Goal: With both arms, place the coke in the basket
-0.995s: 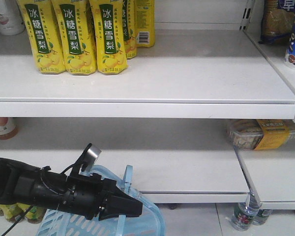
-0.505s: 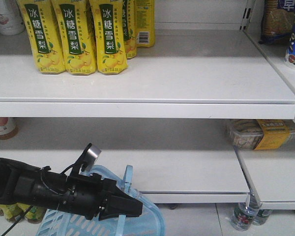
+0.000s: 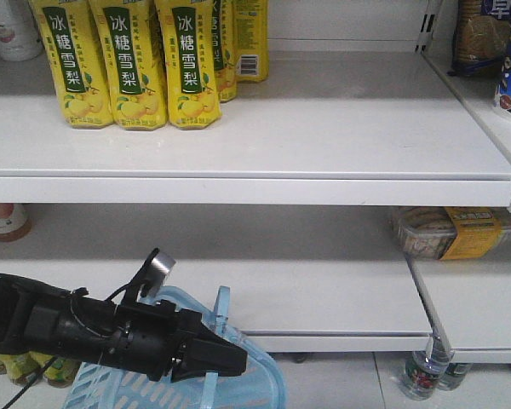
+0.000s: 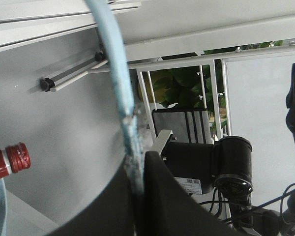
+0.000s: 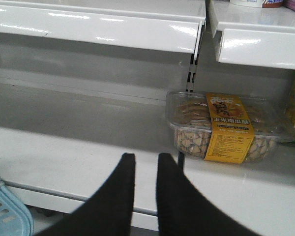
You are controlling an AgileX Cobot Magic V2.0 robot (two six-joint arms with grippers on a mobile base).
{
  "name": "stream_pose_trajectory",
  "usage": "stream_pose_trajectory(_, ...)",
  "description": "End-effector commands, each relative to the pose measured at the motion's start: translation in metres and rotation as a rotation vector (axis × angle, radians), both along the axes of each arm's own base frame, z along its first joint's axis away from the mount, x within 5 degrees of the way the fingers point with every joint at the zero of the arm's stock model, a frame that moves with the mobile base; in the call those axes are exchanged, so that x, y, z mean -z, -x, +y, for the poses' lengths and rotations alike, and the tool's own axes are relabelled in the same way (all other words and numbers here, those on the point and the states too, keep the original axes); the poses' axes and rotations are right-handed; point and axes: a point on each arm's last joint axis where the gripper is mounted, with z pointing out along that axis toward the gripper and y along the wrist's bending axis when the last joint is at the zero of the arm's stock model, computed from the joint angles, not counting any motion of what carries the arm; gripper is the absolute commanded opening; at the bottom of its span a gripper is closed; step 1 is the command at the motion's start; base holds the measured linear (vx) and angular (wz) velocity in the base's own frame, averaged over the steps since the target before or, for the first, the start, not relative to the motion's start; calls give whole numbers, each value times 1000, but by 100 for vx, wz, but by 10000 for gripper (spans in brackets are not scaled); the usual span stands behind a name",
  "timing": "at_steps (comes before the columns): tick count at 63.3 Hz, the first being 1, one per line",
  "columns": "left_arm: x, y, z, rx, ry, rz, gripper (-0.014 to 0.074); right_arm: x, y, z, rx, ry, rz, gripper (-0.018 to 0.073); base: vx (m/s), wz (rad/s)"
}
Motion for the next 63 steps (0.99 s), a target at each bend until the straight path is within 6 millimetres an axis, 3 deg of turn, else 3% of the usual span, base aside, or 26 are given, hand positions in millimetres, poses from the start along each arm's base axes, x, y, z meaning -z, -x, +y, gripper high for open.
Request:
stream_pose_trajectory(1,-32,-5,-4,-47,166,-59,-6,-15,-1,2,-18,4,-93,-15,0,0)
stream_pose_trajectory(50,-32,-4,-6,-41,168,-58,-6,-15,-1,2,-21,-12,-95,-9,0,0)
stream_pose_trajectory(63,-49,24,-6,25,226,-92,-6,-15,-1,2,-20,-8,-95,-9,0,0)
